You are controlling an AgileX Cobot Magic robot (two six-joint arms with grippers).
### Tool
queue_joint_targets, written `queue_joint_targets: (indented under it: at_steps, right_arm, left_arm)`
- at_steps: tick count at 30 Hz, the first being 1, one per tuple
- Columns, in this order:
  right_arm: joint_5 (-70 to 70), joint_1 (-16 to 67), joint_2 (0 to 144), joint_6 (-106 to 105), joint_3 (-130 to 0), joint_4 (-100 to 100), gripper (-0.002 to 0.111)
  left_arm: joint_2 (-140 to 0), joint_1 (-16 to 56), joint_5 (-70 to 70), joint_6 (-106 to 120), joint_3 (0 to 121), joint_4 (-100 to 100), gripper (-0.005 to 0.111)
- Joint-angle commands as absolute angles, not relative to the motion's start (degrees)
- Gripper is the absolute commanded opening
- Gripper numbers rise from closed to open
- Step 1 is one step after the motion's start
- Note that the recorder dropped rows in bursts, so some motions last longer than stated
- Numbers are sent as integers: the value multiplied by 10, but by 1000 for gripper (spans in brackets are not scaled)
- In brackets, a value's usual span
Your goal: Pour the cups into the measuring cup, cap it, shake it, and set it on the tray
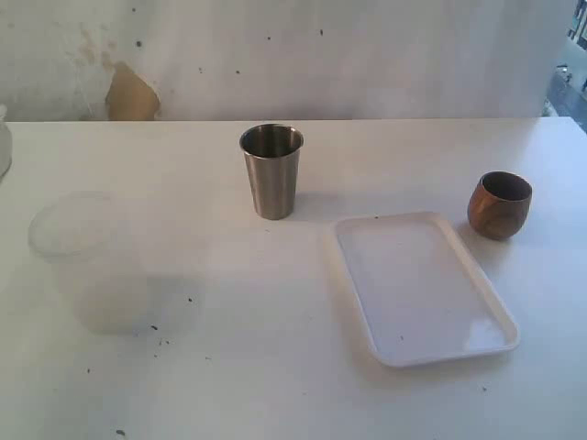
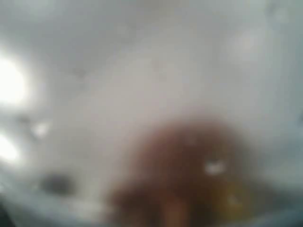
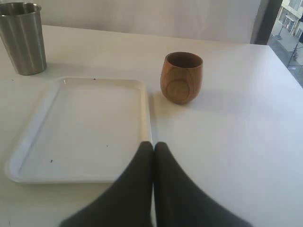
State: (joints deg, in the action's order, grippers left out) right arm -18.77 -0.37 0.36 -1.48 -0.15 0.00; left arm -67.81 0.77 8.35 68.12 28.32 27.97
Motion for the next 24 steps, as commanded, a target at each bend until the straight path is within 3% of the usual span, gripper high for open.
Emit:
queue_joint_targets:
  at_steps: [1,24]
  right_arm:
    - [-183,-6,0,-13,0,0,0]
    - [-183,-6,0,-4,0,0,0]
  left_arm:
    - [-699,7,146,768,287,278,0]
    - [-724,7,210,1090,287,278,0]
